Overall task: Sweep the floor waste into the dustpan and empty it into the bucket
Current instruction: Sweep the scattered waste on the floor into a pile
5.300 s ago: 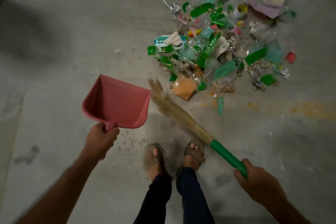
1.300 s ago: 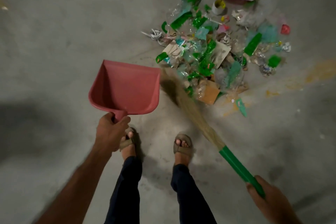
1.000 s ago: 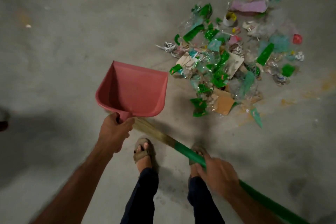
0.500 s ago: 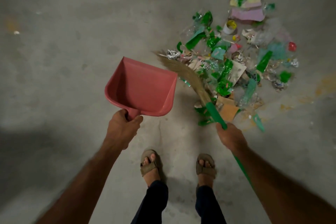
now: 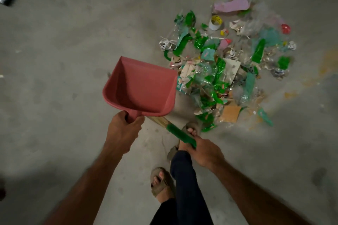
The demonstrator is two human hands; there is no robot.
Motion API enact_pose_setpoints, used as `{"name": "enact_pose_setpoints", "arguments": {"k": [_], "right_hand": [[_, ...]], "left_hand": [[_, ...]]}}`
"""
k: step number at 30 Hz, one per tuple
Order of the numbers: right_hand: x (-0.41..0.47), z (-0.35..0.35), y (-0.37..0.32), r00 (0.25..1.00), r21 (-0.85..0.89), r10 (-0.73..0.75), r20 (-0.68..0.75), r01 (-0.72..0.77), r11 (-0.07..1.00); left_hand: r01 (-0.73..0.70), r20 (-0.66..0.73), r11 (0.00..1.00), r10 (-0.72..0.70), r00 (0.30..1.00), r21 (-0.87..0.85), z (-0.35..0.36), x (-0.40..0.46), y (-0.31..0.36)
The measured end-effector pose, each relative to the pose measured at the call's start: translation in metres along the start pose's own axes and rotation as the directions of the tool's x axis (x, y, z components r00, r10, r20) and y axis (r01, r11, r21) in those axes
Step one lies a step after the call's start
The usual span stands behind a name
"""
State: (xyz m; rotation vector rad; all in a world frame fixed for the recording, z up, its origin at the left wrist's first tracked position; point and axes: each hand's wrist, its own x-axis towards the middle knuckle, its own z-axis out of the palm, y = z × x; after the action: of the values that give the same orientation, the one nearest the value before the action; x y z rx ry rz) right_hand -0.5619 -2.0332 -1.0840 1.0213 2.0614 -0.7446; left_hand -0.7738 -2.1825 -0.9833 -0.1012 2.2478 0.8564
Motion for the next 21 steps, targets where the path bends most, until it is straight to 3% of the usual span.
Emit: {"name": "enact_pose_setpoints", "arguments": {"k": [6,12,17,21], "right_hand": [[0.080,-0.037,-0.007,0.982,0.180,0.185,-0.030,-0.177,0.968],[0.077,-0.079,0.061,0.939,0.377,0.338,-0.058,-0.293,0.879],[0.031,-0.106,0.104,0.950,0.569,0.306,-0.060,-0.219,0.792],[-0.006,-0.099,0.121,0.970,0.557,0.242,-0.027,-0.186,0.809]], "left_hand": [[-0.020,0.061,0.998,0.016,0.998,0.062,0.040,0.060,0.069],[0.034,0.111,0.991,-0.048,0.993,0.127,0.057,0.098,0.129],[-0.024,0.139,0.976,-0.007,0.990,0.216,0.060,0.119,0.172],[-0.063,0.138,0.968,0.030,0.990,0.243,0.056,0.131,0.198]]}}
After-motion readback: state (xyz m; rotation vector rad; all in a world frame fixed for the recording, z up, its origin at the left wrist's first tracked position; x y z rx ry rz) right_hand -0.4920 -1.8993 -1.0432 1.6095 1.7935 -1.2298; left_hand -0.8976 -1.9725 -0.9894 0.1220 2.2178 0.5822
